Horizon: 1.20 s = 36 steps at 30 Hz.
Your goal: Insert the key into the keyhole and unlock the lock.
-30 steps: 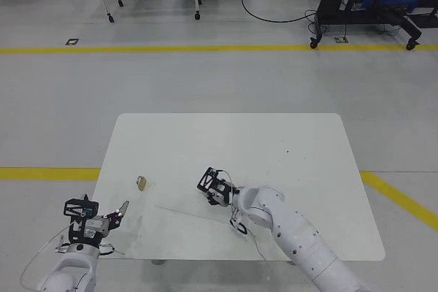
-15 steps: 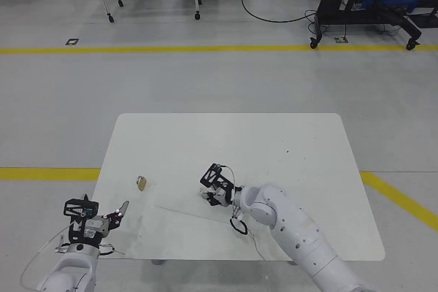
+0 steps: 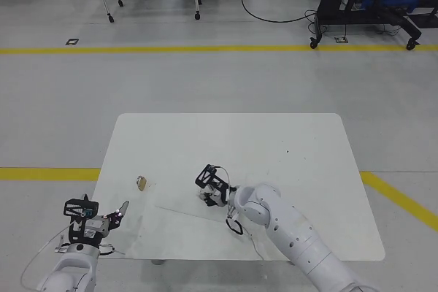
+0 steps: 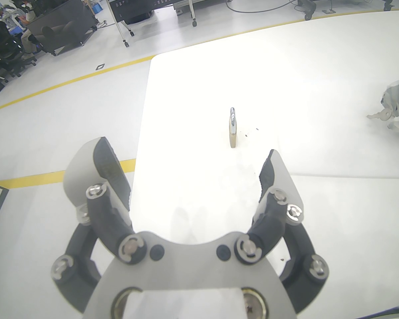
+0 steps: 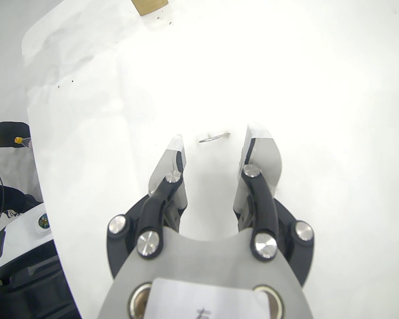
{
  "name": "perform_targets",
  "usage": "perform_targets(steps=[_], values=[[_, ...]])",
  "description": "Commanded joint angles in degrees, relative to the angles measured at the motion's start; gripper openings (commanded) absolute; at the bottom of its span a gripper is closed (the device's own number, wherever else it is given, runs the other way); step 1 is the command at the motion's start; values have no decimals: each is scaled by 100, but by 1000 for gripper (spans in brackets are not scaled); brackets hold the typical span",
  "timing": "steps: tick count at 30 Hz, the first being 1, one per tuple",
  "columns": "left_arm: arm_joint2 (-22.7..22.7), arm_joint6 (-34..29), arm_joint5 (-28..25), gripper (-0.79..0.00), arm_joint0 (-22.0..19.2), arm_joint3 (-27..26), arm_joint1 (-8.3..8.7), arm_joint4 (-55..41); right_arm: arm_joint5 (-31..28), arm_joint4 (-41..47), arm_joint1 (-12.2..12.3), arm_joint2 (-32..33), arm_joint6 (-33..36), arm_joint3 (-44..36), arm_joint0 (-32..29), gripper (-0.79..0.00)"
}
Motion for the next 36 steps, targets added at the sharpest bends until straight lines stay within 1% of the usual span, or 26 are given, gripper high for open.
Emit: perform_targets(steps=[1, 4, 7, 8, 9, 10, 11, 15, 18, 23, 27, 31, 33, 36], values=[[0, 0, 0, 0, 0, 0, 0, 0, 11, -6, -19, -29, -5, 34, 25, -440], [0, 0, 0, 0, 0, 0, 0, 0, 58, -23, -52, -74, -8, 86, 66, -456], [0, 0, 0, 0, 0, 0, 0, 0, 124, -66, -86, -130, 3, 115, 95, -499], [0, 0, 0, 0, 0, 0, 0, 0, 131, -73, -96, -147, 9, 129, 103, -542], [0, 0, 0, 0, 0, 0, 0, 0, 133, -71, -106, -158, 14, 143, 112, -619], [0, 0, 0, 0, 0, 0, 0, 0, 128, -74, -114, -167, 15, 156, 121, -773], [0, 0, 0, 0, 0, 0, 0, 0, 125, -71, -121, -171, 9, 167, 126, -785], [0, 0, 0, 0, 0, 0, 0, 0, 42, -41, -122, -124, -52, 132, 117, -785], [0, 0, 0, 0, 0, 0, 0, 0, 35, -144, -66, 19, -105, -85, 39, -785], [0, 0, 0, 0, 0, 0, 0, 0, 6, -469, 118, 451, -241, -763, -316, -785], [0, 0, 0, 0, 0, 0, 0, 0, -193, -720, 286, 859, -410, -1455, -730, -785], [0, 0, 0, 0, 0, 0, 0, 0, -403, -720, 402, 1220, -917, -1998, -1166, -785], [0, 0, 0, 0, 0, 0, 0, 0, -530, -485, 429, 1372, -1314, -2059, -1344, -785], [0, 0, 0, 0, 0, 0, 0, 0, -905, 44, 447, 1542, -1802, -1898, -1452, -785]])
